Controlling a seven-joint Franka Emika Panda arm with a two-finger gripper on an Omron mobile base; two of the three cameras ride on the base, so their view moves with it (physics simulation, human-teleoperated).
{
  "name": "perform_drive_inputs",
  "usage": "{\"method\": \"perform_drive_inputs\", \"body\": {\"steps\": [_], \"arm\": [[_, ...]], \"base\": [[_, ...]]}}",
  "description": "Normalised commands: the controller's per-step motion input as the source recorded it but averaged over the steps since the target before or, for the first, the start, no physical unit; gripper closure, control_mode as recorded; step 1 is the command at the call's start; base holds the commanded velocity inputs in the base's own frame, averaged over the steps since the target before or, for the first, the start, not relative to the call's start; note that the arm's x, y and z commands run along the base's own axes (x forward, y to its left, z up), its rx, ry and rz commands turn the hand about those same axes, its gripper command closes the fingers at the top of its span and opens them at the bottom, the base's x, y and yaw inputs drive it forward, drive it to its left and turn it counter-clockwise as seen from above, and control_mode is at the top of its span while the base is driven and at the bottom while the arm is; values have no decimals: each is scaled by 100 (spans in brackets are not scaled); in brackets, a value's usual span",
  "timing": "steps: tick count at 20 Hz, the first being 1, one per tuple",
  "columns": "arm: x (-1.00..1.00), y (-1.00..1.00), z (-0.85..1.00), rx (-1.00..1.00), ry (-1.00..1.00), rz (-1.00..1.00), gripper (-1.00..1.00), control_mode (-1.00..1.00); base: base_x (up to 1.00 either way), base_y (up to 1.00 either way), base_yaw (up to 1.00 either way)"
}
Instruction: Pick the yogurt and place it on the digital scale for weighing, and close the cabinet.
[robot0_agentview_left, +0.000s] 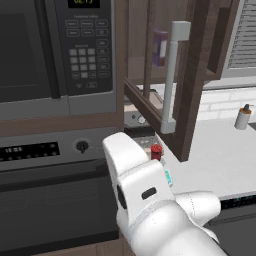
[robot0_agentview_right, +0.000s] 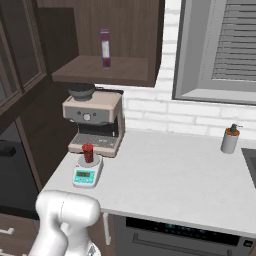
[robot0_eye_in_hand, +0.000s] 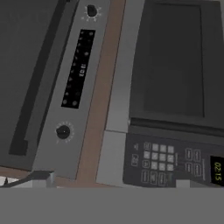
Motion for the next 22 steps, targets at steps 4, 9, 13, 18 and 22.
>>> {"method": "perform_drive_inputs", "body": {"steps": [4,9,13,18,22], "arm": [[40,0,-6,0,9,-24,-100,-100],[49,0,0,0,22,-7,-100,-100],[39,0,0,0,1,-8,-100,-100],[35,0,0,0,0,-9,-100,-100],[44,-15,0,3,0,-9,-100,-100]], "base": [[0,0,0],[0,0,0],[0,0,0],[0,0,0],[0,0,0]]}}
